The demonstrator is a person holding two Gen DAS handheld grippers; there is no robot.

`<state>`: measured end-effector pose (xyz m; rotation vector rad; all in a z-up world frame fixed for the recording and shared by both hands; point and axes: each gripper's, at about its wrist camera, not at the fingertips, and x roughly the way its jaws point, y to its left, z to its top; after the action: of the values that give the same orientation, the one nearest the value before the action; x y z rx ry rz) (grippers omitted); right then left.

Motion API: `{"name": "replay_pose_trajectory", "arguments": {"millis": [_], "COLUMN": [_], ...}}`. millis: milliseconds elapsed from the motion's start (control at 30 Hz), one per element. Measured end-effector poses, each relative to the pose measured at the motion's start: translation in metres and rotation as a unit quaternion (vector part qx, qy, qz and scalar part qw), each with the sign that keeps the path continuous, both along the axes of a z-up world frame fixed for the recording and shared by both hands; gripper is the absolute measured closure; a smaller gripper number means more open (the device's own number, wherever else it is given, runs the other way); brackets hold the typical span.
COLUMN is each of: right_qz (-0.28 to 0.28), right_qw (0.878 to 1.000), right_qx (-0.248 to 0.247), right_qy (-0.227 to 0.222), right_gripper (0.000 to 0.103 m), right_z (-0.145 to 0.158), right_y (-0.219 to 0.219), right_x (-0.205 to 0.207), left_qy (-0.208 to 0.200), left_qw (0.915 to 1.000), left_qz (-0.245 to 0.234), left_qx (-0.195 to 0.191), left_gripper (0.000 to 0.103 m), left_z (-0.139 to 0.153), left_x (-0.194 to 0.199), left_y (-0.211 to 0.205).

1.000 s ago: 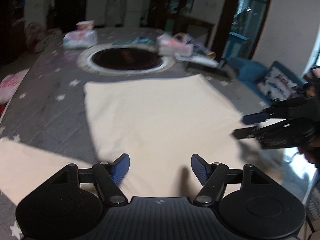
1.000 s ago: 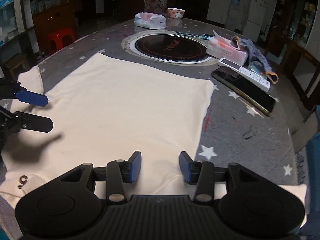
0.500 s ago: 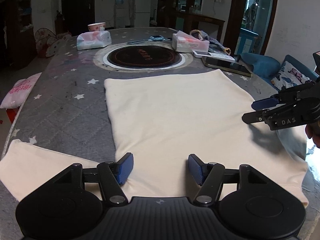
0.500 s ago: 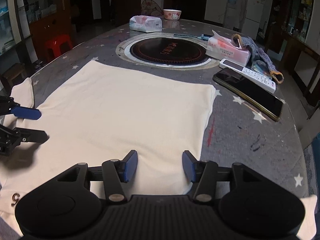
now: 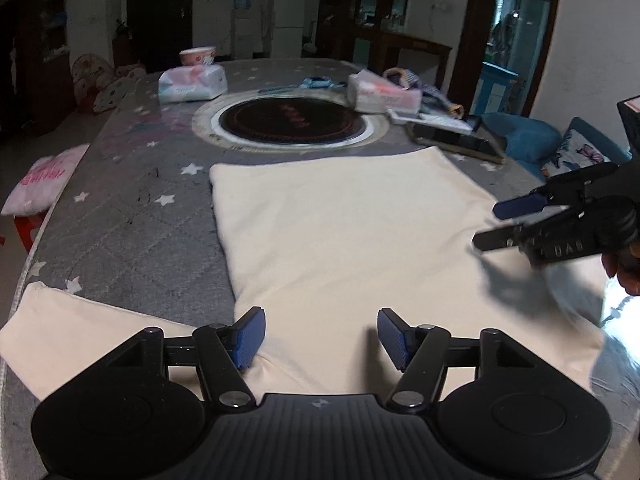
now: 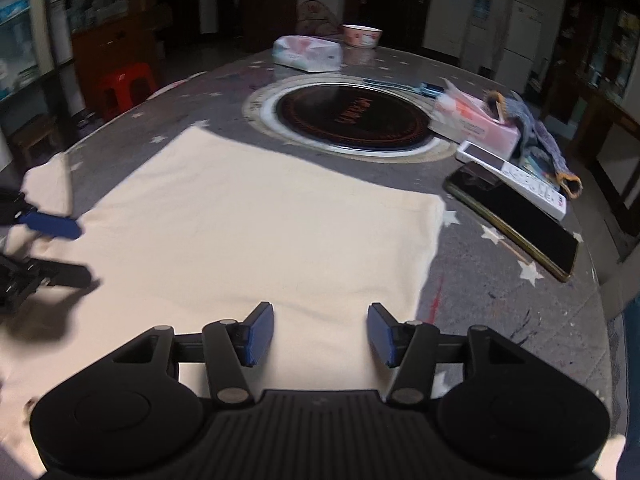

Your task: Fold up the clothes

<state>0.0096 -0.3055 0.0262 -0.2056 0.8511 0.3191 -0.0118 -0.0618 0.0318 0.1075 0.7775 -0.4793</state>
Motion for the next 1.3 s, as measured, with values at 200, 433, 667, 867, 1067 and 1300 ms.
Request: {"name": "replay_pose_trajectory", "arguments": {"millis": [200, 433, 667, 867, 1067, 1300], "right_qz": [0.08, 0.124, 0.069, 0.034, -0.121, -0.295], "right_qw": [0.997, 0.991, 0.998, 0.999, 0.993, 0.955], "right_qx": [-0.006, -0.039, -0.003, 0.009, 0.011, 0.03], "right_qy": [0.013, -0.021, -0.005, -0.001, -0.015, -0.017], "right_gripper": [0.049, 0.049, 0.048, 0.048, 0.054, 0.058], "right_z": [0.004, 0.003, 0.013, 0.012, 0.016, -0.002], "right_y": [0.025, 0.043, 0.002, -0.025, -0.098, -0.186], "right_x": [-0.056, -0.116, -0.134, -0.145, -0.135, -0.122], "left_qy": [-0.016, -0.032, -0.039, -0.045, -0.052, -0.046], "left_qw": [0.999, 0.9948, 0.993, 0.9912, 0.9899, 0.9873], "left_qz": [-0.038, -0.082, -0.1, -0.116, -0.128, -0.151], "left_qx": [0.02, 0.051, 0.049, 0.047, 0.031, 0.02], "left_gripper": [0.035, 0.034, 0.034, 0.034, 0.032, 0.032], "left_z": [0.002, -0.003, 0.0, 0.003, 0.014, 0.013], "left_x": [-0.041, -0.079, -0.079, -0.079, -0.076, -0.077], "left_y": [-0.011, -0.026, -0.041, -0.054, -0.069, -0.097]}}
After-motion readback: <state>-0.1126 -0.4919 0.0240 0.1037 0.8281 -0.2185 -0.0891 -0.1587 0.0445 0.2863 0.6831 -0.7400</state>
